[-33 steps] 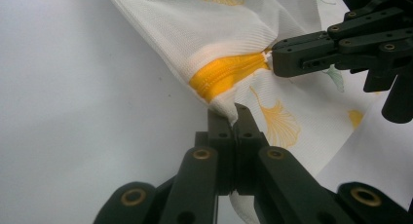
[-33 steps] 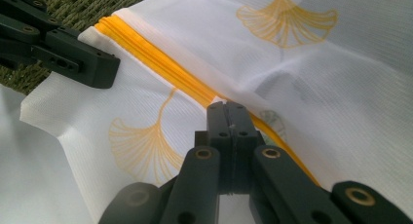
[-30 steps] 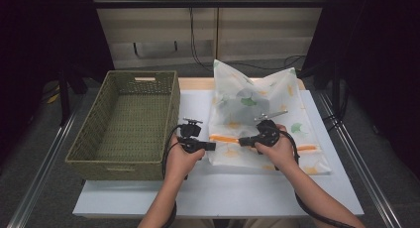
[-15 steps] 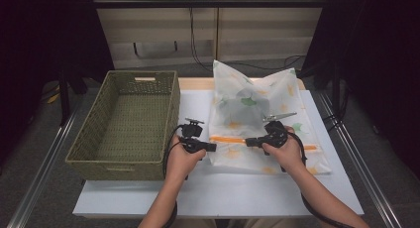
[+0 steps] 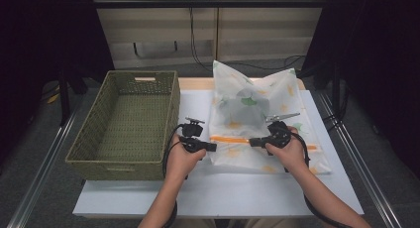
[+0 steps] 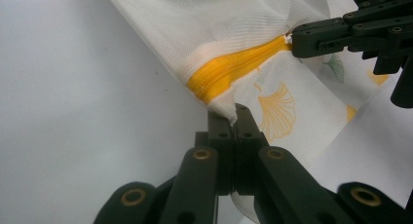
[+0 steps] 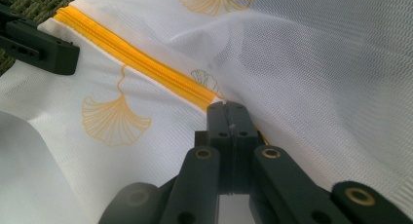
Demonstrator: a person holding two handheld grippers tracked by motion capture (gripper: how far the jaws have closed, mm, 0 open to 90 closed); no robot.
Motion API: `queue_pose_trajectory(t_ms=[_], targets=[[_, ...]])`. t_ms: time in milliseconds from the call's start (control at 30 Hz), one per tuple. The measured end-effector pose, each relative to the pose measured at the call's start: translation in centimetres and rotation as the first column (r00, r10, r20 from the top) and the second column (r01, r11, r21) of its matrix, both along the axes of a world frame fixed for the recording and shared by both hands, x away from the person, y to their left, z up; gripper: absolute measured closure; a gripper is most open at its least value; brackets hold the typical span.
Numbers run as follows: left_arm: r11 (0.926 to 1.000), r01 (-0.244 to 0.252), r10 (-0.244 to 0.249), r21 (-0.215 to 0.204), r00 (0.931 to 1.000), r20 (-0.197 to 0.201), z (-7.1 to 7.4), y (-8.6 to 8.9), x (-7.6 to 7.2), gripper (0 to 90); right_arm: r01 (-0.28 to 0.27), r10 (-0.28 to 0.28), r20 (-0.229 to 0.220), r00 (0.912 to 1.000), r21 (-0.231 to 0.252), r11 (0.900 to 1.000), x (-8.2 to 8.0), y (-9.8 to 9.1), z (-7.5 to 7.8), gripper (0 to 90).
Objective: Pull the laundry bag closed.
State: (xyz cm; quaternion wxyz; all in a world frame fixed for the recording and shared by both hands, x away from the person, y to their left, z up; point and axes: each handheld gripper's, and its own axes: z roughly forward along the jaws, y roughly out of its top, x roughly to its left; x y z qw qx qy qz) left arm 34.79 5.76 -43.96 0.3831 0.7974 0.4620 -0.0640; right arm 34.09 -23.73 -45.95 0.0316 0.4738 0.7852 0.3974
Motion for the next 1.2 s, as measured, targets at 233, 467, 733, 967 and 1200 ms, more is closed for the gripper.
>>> queue_pose_trajectory(t_ms=[233,467,733,967,1200], targets=[[1.0,-0.007,0.007,0.0,1.0,-0.006,-0.1,0.1,0.0,89.4,0.014,-0.014,0.001,0.9999,-0.01,0.9998,-0.4,-1.0,-0.2,90.0],[0.9997,0.015,-0.015,0.021,0.9999,-0.006,0.0,0.1,0.1,89.5,0.022,-0.022,0.018,0.9996,-0.014,0.9997,-0.9,-1.7,0.0,90.0],[1.0,-0.006,0.006,0.004,1.0,-0.006,0.0,0.0,0.0,89.4,0.036,-0.036,0.015,0.9992,-0.021,0.9991,-1.1,-2.3,-0.1,90.0],[0.9998,0.011,-0.011,0.014,0.9999,-0.004,0.1,0.1,0.0,89.4,0.053,-0.053,0.013,0.9985,-0.006,0.9986,-1.3,-3.3,-0.2,90.0],[0.9996,0.016,-0.016,0.025,0.9999,-0.004,0.0,0.2,0.1,89.4,0.06,-0.06,0.032,0.9977,-0.022,0.9979,-1.5,-3.4,-0.1,90.0]])
